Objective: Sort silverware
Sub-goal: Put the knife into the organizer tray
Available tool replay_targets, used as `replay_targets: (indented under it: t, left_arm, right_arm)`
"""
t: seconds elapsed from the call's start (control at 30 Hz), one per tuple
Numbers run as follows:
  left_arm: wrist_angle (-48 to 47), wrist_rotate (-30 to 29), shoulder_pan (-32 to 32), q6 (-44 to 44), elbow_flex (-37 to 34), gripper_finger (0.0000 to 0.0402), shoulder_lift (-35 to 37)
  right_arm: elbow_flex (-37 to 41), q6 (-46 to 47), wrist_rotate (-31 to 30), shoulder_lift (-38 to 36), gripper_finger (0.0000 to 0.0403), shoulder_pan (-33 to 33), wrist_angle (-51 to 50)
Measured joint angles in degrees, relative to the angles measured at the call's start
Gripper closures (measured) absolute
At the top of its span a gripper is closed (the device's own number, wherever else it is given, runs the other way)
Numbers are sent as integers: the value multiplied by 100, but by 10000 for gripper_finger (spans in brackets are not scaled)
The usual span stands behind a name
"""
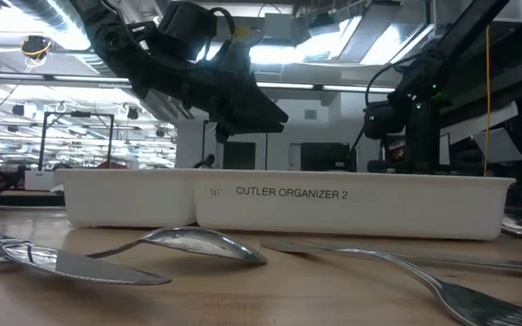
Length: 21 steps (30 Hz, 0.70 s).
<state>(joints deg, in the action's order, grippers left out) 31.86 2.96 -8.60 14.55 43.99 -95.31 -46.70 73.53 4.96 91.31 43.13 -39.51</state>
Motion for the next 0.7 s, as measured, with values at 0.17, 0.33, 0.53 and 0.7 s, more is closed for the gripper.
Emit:
replay_targets:
  t: [0.17, 0.33, 0.53, 0.7]
  left_arm:
    - [1, 0, 0, 0, 0, 282, 0]
    - [1, 0, 0, 0, 0, 282, 0]
    - [2, 1, 0, 2, 0, 282, 0]
    - [4, 0, 0, 2, 0, 282, 0]
  right_arm:
    - [-4, 3, -205, 0, 324, -4, -117]
    - [-17, -108, -452, 72, 324, -7, -124]
    - [-39, -631, -398, 328, 325, -2, -193]
    - [-39, -981, -334, 369, 354, 2, -229]
